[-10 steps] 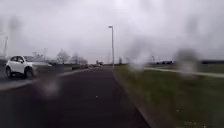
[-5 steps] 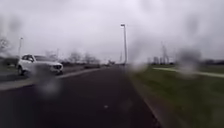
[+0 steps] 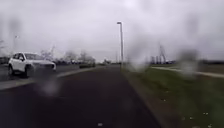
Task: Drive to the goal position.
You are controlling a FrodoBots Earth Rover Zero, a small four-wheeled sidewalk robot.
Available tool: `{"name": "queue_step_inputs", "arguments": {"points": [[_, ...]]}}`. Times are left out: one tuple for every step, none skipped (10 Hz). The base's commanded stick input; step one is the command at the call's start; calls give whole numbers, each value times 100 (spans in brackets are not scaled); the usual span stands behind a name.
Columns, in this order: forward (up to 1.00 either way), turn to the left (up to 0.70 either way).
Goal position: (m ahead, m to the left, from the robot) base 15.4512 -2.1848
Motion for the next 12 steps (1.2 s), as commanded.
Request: {"name": "queue_step_inputs", "arguments": {"points": [[100, 0], [100, 0], [100, 0], [100, 0], [100, 0], [100, 0], [100, 0], [100, 0], [100, 0], [100, 0], [100, 0], [100, 0]]}}
